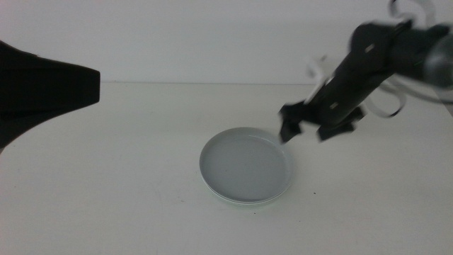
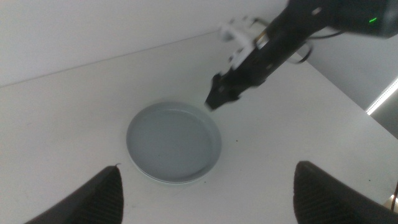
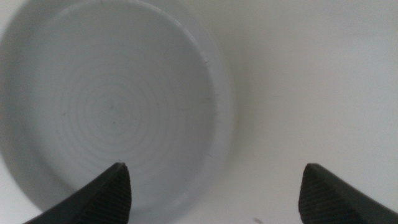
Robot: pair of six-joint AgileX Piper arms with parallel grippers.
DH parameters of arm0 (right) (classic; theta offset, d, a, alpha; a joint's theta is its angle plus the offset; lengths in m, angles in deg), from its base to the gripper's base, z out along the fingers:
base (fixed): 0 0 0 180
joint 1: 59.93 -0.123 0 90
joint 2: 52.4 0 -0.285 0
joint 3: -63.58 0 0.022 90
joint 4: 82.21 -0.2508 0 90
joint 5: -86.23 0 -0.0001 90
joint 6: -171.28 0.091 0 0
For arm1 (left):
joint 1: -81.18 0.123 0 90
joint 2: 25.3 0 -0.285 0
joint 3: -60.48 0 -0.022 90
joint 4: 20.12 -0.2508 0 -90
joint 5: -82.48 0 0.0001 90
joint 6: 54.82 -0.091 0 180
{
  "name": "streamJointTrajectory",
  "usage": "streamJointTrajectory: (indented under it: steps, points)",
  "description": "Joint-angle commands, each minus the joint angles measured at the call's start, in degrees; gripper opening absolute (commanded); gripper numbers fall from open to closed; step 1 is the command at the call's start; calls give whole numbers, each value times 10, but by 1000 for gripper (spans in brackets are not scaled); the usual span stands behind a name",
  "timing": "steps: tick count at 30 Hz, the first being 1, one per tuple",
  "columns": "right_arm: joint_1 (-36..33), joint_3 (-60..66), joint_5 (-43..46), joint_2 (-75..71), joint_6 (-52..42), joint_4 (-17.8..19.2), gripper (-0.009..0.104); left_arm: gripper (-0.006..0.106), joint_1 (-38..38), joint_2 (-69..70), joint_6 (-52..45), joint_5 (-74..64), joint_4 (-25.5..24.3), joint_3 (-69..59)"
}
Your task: Stack the three bowls on top of each other.
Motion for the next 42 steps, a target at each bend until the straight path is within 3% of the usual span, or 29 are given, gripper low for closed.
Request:
streamJointTrajectory:
  steps: [1, 3, 10, 14, 19, 24, 29, 36, 42]
  points:
    - [25, -1, -20, -59, -9, 32, 92, 94, 0, 2, 4, 6, 1, -2]
    - [49, -1, -19, -111, -9, 50, 92, 94, 0, 2, 4, 6, 1, -2]
    - [154, 7, -8, -342, -31, 64, 92, 94, 0, 2, 4, 6, 1, -2]
    - [165, 44, 25, -454, -18, 101, 92, 94, 0, 2, 4, 6, 1, -2]
    - [165, 131, 84, -548, -27, 91, 91, 94, 0, 2, 4, 6, 1, -2]
    - [165, 181, 114, -585, -43, 89, 91, 94, 0, 2, 4, 6, 1, -2]
    - [165, 181, 111, -584, -43, 62, 91, 94, 0, 2, 4, 6, 1, -2]
    - [165, 181, 111, -584, -31, 62, 91, 94, 0, 3, 4, 6, 1, -4]
    - [165, 181, 112, -584, -31, 62, 91, 94, 38, 34, 11, 57, -60, -54]
